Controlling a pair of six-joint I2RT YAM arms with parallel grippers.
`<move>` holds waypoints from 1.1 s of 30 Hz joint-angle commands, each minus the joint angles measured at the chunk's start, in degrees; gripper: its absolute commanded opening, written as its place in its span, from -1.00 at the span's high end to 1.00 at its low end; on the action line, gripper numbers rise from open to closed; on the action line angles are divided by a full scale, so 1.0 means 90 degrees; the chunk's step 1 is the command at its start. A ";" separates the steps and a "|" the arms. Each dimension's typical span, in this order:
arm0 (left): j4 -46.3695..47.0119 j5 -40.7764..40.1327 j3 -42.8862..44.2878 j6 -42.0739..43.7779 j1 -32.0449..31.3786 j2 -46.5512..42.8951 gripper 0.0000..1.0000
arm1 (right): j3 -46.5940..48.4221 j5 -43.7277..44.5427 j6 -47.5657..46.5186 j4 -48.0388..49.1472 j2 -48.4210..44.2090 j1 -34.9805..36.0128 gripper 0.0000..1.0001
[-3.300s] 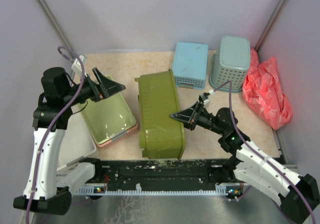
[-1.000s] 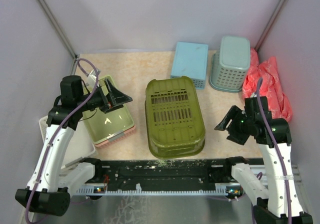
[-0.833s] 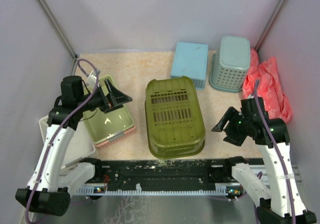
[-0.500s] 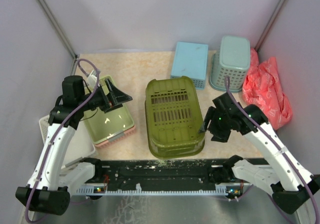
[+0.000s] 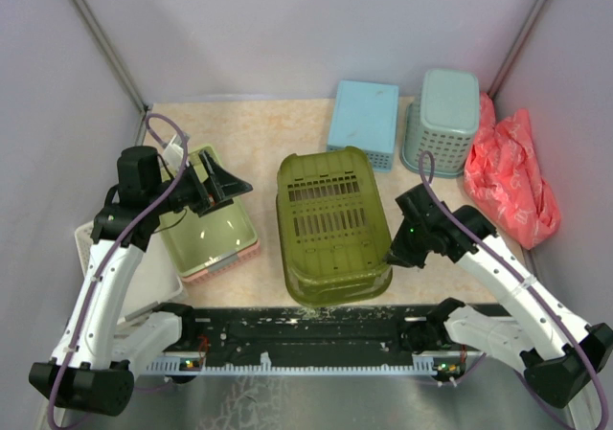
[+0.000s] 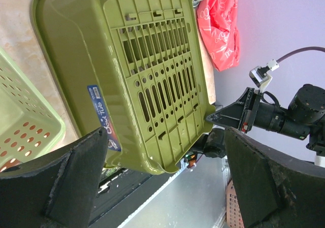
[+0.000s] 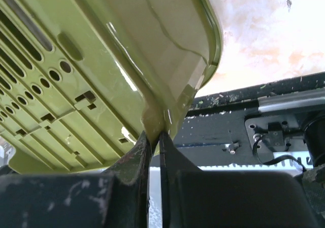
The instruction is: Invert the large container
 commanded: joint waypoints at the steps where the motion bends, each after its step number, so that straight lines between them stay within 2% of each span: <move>1: 0.0215 -0.0029 -0.0011 -0.0062 -0.0036 -0.0073 -0.99 | 0.0165 0.0077 0.0054 0.0212 -0.0055 0.0112 1.00; 12: 0.0281 -0.0048 0.0112 -0.0044 -0.0046 -0.0071 -0.99 | 0.1627 0.0288 0.0042 0.0319 0.0522 0.0204 1.00; 23: 0.0009 -0.0241 0.0653 0.0175 -0.0045 0.0000 -0.99 | 0.2803 -0.0009 -0.0261 0.1511 0.1954 0.0210 1.00; 33: -0.0002 -0.0284 0.0723 0.0169 -0.0046 -0.0003 -0.99 | 0.4352 0.0270 -0.0243 0.2191 0.3631 0.0208 1.00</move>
